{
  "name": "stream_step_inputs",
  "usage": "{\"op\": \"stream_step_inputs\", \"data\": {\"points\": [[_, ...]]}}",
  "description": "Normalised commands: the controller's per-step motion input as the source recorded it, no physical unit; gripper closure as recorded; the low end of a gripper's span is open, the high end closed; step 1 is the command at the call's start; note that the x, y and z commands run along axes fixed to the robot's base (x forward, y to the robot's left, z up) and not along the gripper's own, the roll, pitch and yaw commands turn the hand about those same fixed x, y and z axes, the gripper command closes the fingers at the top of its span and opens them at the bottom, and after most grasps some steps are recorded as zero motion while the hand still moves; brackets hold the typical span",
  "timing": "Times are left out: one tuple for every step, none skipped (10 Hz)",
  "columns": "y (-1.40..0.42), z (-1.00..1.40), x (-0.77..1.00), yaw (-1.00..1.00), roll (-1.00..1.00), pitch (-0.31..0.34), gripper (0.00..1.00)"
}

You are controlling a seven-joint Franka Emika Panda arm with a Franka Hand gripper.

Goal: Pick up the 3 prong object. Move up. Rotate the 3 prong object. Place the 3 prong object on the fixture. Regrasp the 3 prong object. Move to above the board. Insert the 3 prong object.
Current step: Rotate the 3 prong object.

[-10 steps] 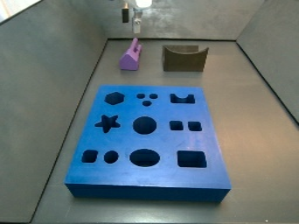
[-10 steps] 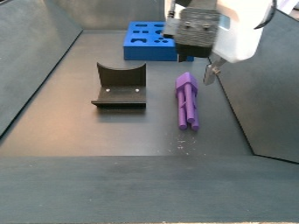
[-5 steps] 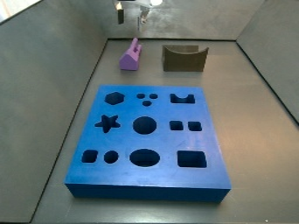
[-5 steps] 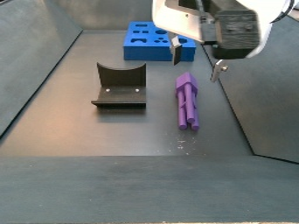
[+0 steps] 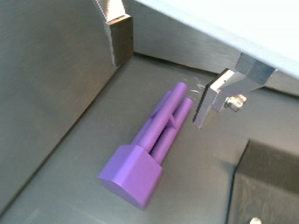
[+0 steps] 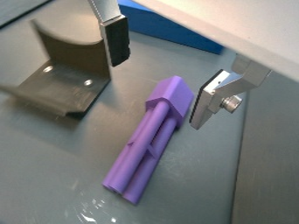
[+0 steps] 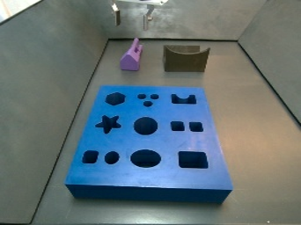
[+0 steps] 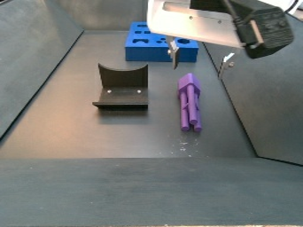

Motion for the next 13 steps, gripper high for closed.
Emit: {"op": "stream_step_inputs", "data": {"points": [[0.00,-0.04,0.03,1.00,0.00,-0.006,0.00],[0.00,-0.04,0.03,1.00,0.01,-0.007,0.00],[0.00,-0.04,0.03,0.89,0.01,-0.008,0.00],[0.00,-0.04,0.03,0.65,0.01,-0.008,0.00],[0.00,-0.04,0.03,0.38,0.01,-0.008,0.00],[0.00,-0.04,0.03,0.24,0.01,-0.008,0.00],[0.00,-1.00,0.00,0.00,0.00,0.000,0.00],[0.00,-1.00,0.01,-0.05,0.00,-0.012,0.00],[0.00,-1.00,0.02,-0.05,0.00,-0.029,0.00],[0.00,-1.00,0.02,-0.05,0.00,-0.031,0.00],[0.01,-1.00,0.03,-0.03,-0.01,-0.034,0.00],[0.01,-1.00,0.03,-0.03,-0.01,-0.036,0.00],[0.01,-1.00,0.04,-0.02,-0.02,-0.034,0.00]]}}
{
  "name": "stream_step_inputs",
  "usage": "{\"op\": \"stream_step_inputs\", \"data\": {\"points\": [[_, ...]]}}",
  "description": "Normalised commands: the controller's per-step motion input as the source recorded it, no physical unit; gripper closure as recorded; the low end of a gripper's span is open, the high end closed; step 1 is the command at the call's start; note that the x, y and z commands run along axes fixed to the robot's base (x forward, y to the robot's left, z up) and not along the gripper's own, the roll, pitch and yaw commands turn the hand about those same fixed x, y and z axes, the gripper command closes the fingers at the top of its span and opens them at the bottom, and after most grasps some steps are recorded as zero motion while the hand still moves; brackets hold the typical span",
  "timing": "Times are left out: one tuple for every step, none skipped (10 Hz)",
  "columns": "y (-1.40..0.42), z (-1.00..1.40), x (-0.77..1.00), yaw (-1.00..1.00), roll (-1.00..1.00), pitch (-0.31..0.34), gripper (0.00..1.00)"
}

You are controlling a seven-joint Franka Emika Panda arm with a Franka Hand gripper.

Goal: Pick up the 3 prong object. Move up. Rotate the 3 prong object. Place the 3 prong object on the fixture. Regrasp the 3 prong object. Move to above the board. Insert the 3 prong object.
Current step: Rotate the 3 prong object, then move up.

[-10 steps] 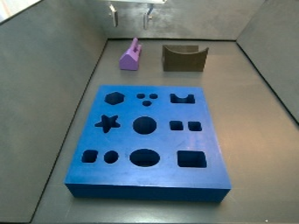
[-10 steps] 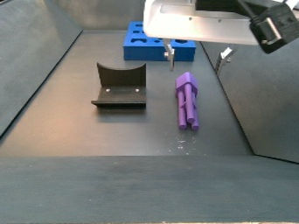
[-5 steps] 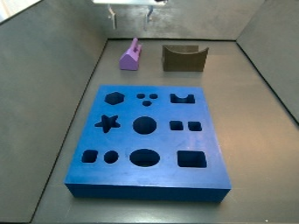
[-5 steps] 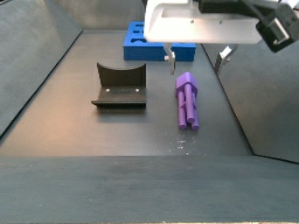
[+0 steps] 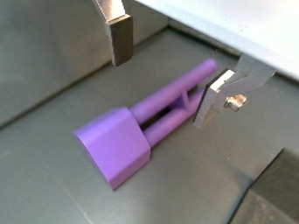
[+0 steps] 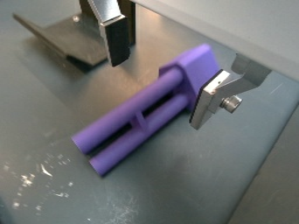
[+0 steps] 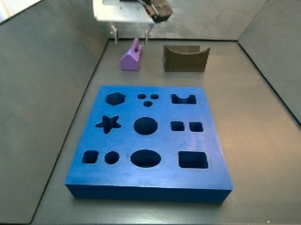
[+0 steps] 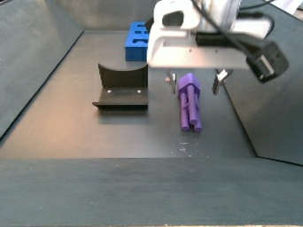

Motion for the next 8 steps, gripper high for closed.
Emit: {"op": "stream_step_inputs", "data": {"points": [[0.01,-0.86,0.04,-0.02,-0.03,-0.036,0.00],[0.01,-0.69,0.04,-0.02,-0.03,-0.040,0.00],[0.01,-0.60,0.04,-0.02,-0.04,-0.041,0.00],[0.01,-0.38,0.03,-0.01,-0.04,-0.051,0.00],[0.01,-0.26,0.03,-0.01,-0.05,-0.054,0.00],[0.00,0.00,0.00,0.00,0.00,0.000,1.00],[0.00,0.83,0.00,0.00,0.00,0.000,1.00],[0.00,0.82,-0.01,0.00,0.00,0.008,1.00]]}}
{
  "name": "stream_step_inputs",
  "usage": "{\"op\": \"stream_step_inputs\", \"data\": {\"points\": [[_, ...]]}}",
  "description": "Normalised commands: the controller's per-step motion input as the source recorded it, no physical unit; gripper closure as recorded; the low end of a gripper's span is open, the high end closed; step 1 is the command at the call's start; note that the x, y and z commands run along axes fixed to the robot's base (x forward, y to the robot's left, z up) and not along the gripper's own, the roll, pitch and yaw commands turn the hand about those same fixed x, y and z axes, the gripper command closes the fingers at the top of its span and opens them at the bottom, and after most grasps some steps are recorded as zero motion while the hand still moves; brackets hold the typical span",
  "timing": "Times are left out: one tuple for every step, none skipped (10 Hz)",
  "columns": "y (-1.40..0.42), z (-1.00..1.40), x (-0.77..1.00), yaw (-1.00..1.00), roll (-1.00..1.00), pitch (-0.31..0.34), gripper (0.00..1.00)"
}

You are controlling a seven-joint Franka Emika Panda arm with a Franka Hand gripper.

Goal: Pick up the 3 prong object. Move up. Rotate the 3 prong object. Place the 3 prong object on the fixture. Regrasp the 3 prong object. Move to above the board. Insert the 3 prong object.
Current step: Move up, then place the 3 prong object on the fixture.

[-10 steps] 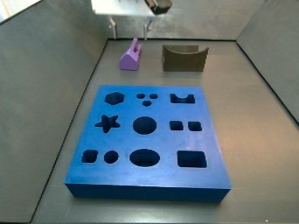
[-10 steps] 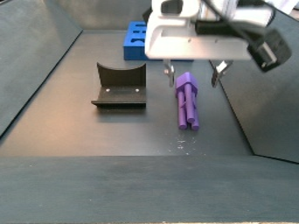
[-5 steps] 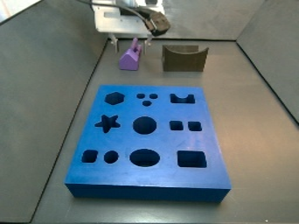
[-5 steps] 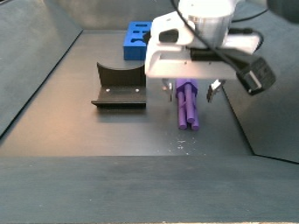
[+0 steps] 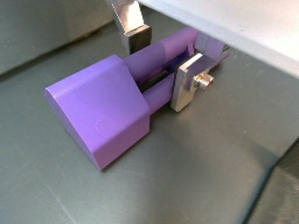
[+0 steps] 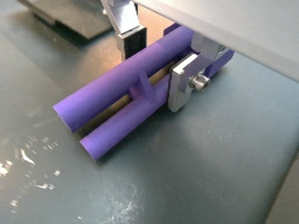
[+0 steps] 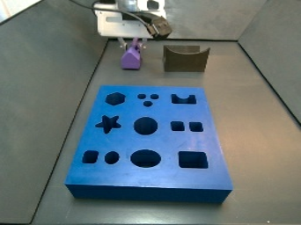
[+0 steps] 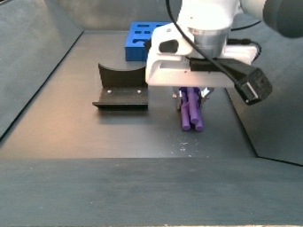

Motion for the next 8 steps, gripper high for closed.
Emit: {"op": "stream_step_inputs", "data": {"points": [[0.00,0.69,-0.03,0.00,0.00,0.029,1.00],[0.00,0.61,-0.02,0.00,0.00,0.037,1.00],[0.01,0.37,-0.01,0.00,0.01,0.047,1.00],[0.01,0.27,-0.02,-0.01,0.01,0.046,1.00],[0.00,1.00,0.00,0.00,0.00,0.000,1.00],[0.00,1.00,0.00,0.00,0.00,0.000,1.00],[0.00,1.00,-0.01,0.00,0.00,0.017,1.00],[0.00,1.00,-0.01,0.00,0.01,0.022,1.00]]}}
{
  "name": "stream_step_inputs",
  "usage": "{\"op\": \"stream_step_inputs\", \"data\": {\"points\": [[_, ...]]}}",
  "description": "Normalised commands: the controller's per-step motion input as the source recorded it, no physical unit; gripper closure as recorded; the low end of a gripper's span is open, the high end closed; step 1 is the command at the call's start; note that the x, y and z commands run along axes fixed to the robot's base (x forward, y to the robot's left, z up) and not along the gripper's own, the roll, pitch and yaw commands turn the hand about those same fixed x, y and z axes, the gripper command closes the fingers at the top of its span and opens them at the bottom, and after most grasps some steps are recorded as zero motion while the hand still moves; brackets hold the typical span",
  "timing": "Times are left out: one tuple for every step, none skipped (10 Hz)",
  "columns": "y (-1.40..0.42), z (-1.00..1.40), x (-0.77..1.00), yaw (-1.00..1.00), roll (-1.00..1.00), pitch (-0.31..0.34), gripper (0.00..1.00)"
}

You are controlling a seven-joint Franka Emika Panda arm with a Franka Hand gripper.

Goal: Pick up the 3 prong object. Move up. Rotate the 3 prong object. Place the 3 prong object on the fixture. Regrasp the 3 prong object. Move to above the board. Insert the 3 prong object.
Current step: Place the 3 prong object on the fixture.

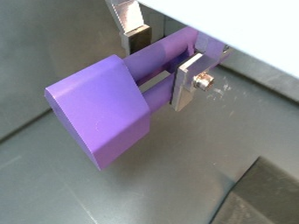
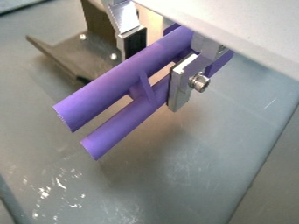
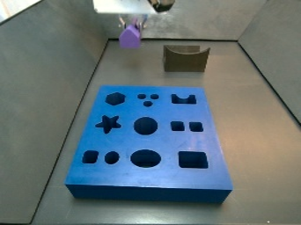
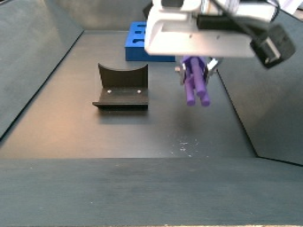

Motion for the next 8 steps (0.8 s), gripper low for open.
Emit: {"op": "stream_step_inputs", "data": {"points": [[0.00,1.00,-0.01,0.00,0.01,0.026,1.00],[0.00,1.00,-0.02,0.00,0.02,0.031,1.00],[0.01,1.00,-0.02,0.00,0.02,0.042,1.00],[0.01,1.00,-0.02,0.00,0.03,0.045,1.00],[0.01,0.86,-0.02,0.00,0.03,0.052,1.00],[0.01,0.70,-0.01,0.00,0.04,0.062,1.00],[0.01,0.59,-0.01,0.00,0.04,0.066,1.00],[0.02,0.32,0.01,0.00,0.04,0.087,1.00]]}}
